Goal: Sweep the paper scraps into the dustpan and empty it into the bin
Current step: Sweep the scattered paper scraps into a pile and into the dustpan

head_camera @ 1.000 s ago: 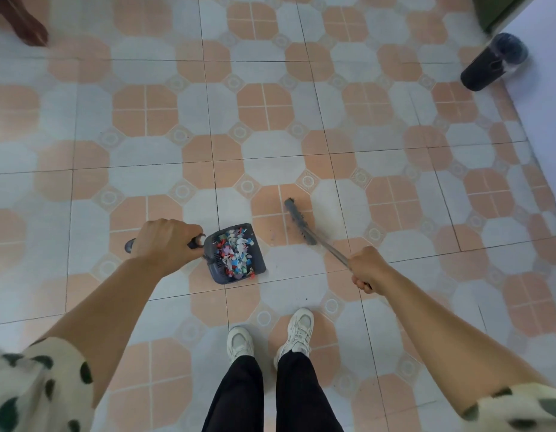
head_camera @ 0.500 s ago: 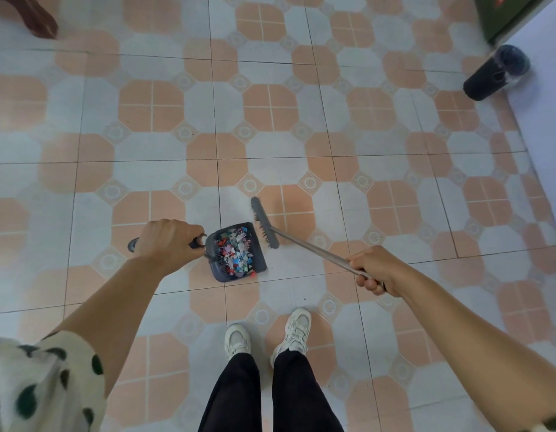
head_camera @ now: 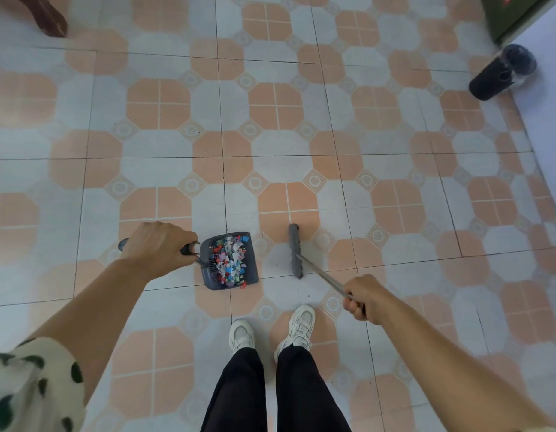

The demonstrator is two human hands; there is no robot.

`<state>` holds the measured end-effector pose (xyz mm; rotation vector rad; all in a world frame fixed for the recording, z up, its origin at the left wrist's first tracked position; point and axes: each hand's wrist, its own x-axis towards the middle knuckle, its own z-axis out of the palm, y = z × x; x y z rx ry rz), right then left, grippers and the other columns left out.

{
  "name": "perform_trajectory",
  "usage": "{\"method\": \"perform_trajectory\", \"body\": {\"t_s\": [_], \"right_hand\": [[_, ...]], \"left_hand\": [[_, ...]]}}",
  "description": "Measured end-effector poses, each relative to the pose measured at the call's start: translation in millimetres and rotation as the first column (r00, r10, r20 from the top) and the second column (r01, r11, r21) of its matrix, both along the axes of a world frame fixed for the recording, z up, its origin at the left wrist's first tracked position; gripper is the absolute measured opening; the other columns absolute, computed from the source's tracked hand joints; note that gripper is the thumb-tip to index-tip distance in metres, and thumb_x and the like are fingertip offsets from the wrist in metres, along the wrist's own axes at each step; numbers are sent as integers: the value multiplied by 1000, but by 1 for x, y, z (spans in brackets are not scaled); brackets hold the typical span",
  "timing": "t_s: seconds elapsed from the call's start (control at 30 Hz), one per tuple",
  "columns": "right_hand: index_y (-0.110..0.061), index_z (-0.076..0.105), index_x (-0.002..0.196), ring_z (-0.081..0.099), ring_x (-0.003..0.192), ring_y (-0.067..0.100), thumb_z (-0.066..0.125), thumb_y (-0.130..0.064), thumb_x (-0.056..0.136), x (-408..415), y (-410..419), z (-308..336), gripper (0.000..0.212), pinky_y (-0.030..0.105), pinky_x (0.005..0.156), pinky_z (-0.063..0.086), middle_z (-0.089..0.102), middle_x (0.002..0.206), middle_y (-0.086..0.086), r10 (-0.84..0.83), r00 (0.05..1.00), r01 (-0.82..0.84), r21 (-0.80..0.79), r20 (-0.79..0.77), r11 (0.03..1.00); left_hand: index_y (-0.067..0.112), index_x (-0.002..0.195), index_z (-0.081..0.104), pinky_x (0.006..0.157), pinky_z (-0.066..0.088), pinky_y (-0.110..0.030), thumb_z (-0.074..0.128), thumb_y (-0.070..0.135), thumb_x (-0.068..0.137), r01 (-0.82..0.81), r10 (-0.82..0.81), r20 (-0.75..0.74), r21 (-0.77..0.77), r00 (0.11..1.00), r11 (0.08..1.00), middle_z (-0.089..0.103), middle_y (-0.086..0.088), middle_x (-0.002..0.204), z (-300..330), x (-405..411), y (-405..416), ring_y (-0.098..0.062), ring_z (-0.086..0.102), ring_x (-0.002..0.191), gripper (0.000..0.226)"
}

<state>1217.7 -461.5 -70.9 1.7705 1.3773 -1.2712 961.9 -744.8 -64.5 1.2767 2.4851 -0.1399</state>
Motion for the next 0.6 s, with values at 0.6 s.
{"method": "perform_trajectory", "body": {"t_s": [0.6], "right_hand": [[-7, 61, 118, 31, 30, 8, 39, -4, 93, -16, 4, 39, 33, 12, 31, 23, 48, 59, 11, 40, 982, -46, -25, -183, 999]], "left_hand": [[20, 69, 55, 50, 30, -25, 55, 35, 83, -58, 59, -8, 27, 998, 998, 59, 3, 58, 1, 12, -21, -22, 53, 56, 21]]}}
